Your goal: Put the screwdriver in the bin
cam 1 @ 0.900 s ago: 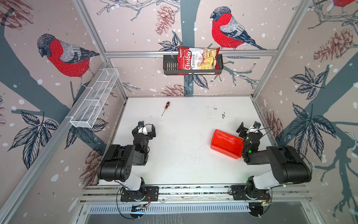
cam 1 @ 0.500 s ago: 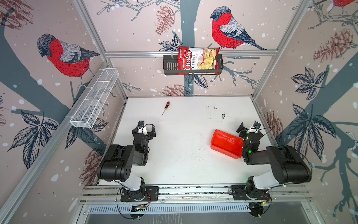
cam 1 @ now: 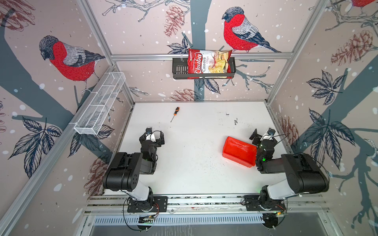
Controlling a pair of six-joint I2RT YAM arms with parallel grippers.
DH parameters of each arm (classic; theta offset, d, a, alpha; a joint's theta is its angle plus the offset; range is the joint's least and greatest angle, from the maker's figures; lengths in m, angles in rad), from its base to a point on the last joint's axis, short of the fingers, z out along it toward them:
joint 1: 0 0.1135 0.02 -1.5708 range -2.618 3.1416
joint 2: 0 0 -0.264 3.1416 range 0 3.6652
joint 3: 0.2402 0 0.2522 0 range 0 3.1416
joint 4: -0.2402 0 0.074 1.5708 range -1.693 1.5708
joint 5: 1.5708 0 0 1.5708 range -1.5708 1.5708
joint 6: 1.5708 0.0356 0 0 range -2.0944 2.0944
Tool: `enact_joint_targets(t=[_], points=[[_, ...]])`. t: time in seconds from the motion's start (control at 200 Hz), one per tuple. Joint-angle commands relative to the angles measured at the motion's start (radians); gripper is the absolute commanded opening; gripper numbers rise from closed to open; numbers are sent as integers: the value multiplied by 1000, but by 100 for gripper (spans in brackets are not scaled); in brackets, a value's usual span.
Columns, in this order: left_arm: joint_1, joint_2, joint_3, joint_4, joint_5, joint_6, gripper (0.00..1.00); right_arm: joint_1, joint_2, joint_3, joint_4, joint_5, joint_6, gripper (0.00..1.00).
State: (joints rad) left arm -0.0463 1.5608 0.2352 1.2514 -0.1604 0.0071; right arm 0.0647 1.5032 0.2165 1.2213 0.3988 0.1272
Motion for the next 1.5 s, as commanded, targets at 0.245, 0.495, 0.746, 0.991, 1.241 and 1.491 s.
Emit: enact_joint_targets(t=[0.245, 0.495, 0.746, 0.991, 1.241, 1.491], points=[[-6, -117, 21, -77, 33, 17, 98, -5, -26, -20, 31, 3, 2, 100], [-21, -312, 160, -472, 154, 25, 98, 2, -123, -9, -67, -28, -23, 100], [-33, -296, 351, -712, 276, -26, 98, 36, -331, 143, -478, -146, -60, 100], [-52, -103, 616, -937, 340, 13, 98, 171, -397, 232, -660, -320, -103, 100], [-90, 137, 891, -1130, 311, 57, 98, 346, -374, 302, -701, -461, -67, 100], [-94, 367, 1175, -1345, 262, 49, 96, 548, -275, 404, -696, -472, -68, 100]])
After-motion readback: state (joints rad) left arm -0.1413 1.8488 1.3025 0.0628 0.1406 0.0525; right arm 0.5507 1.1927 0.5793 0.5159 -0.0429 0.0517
